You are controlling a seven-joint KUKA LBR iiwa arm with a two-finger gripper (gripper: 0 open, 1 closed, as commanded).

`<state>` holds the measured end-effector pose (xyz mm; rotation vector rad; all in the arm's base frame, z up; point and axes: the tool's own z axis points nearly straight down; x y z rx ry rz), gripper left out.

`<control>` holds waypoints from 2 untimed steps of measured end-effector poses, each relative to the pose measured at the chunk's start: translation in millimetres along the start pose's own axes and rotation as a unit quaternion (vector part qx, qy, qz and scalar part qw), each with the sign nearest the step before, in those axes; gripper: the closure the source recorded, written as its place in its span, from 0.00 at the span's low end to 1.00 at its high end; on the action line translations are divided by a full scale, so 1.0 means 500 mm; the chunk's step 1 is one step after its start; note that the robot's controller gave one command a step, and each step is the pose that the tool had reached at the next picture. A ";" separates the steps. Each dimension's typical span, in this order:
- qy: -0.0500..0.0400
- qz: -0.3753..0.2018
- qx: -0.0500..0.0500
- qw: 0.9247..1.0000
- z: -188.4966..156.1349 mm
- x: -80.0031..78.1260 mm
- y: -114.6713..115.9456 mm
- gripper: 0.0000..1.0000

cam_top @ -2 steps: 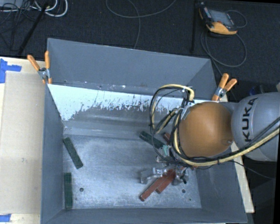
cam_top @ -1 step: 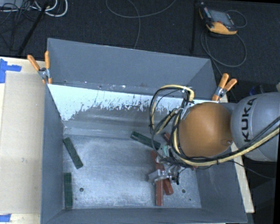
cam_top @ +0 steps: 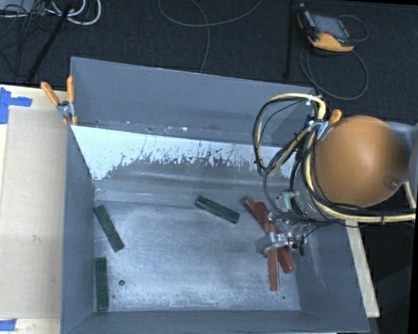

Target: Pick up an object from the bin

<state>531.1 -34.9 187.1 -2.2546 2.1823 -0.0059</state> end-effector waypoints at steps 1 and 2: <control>-0.001 0.060 -0.003 0.998 -0.087 -0.002 0.062 1.00; -0.001 -0.019 -0.003 1.000 -0.156 -0.010 0.075 1.00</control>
Offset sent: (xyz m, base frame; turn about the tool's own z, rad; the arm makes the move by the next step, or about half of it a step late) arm -0.0314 -0.0013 0.0429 0.1210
